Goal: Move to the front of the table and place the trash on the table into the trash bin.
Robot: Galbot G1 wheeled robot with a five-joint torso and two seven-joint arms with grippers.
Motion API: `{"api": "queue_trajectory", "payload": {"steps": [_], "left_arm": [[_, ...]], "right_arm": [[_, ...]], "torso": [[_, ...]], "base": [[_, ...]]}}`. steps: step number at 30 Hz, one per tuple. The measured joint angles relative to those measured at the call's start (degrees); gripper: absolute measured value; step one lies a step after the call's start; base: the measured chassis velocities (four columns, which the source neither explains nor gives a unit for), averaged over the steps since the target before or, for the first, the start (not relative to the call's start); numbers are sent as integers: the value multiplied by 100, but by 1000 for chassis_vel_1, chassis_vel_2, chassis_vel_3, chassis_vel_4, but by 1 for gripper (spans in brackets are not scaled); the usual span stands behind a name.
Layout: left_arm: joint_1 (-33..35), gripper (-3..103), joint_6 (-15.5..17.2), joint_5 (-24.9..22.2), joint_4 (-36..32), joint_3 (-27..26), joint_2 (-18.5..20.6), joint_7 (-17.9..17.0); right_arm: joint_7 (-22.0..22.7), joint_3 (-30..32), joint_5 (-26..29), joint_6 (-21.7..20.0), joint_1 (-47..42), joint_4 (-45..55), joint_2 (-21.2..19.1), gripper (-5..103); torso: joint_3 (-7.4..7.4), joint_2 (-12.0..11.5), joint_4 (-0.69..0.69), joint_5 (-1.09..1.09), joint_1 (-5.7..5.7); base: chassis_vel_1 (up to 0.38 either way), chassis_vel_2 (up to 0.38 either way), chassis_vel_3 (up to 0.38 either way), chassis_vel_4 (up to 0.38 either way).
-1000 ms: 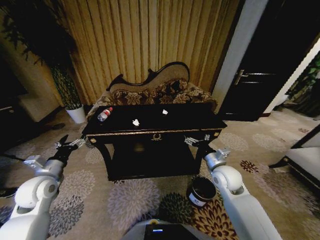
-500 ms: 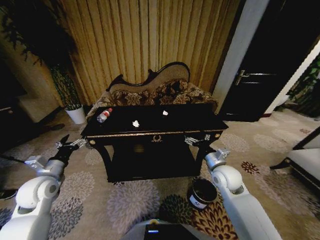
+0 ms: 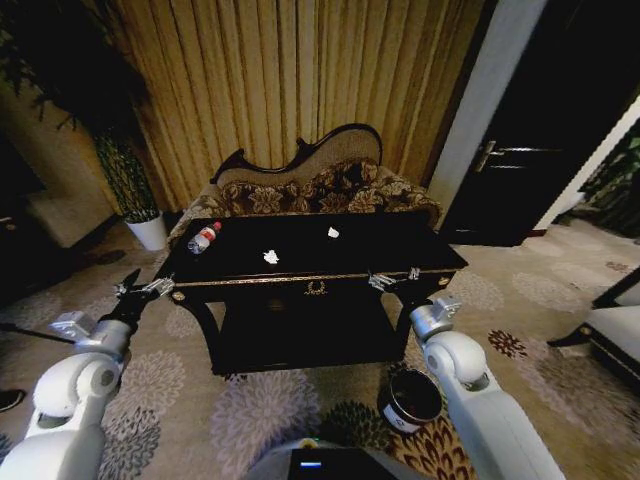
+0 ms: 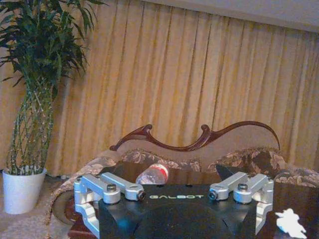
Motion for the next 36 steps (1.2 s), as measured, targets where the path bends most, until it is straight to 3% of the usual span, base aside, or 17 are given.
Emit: {"api": "queue_trajectory", "payload": {"steps": [36], "left_arm": [[-40,100,-20,171,-54,77,-184,106]], "right_arm": [[0,-346,4,-18,242,-224,-57,100]], "torso": [[0,0,-1,0,0]], "base": [[-79,72,74,-73]]}}
